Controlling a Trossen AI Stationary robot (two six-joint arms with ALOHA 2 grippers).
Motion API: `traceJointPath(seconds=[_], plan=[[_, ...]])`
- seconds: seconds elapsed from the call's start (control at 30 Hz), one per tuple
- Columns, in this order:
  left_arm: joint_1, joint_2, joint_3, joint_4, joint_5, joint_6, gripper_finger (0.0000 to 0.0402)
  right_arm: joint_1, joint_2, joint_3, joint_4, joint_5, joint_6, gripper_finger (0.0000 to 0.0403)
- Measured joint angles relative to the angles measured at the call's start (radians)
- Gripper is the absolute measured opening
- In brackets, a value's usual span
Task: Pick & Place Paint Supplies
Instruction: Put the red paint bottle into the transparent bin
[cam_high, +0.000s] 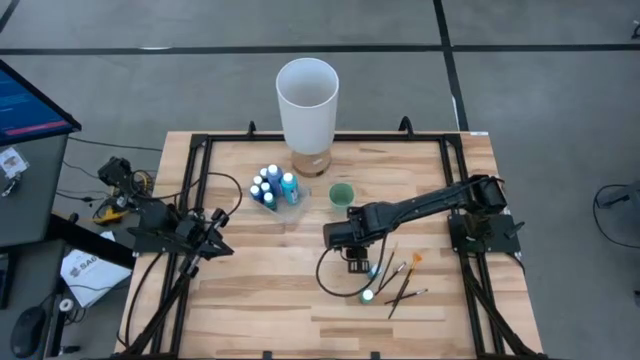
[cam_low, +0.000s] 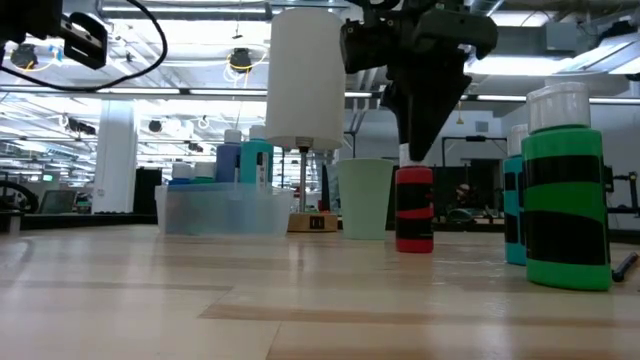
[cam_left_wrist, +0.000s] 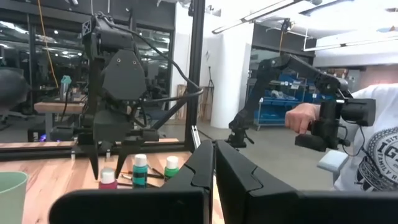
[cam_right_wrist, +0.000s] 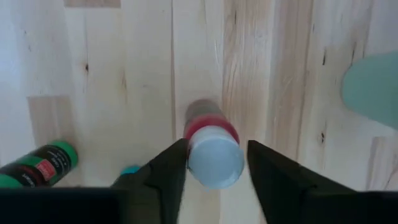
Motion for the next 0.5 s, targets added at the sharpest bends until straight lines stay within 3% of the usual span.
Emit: traceJointPath(seconds=[0.1, 0.33, 0.5], plan=[[0.000, 0.013, 0.000, 0.003, -0.002, 0.000, 0.0002, 0.000, 0.000, 0.000, 0.001, 0.000, -0.017, 0.0107], [0.000, 0.029, 0.000, 0.004, -0.004, 0.000, 0.0002, -0.011, 0.001, 0.012, 0.006, 0.002, -0.031, 0.0106], [0.000, 0.033, 0.000, 0.006, -0.004, 0.000, 0.0002, -0.034, 0.001, 0.107, 0.034, 0.016, -0.076, 0.0106]])
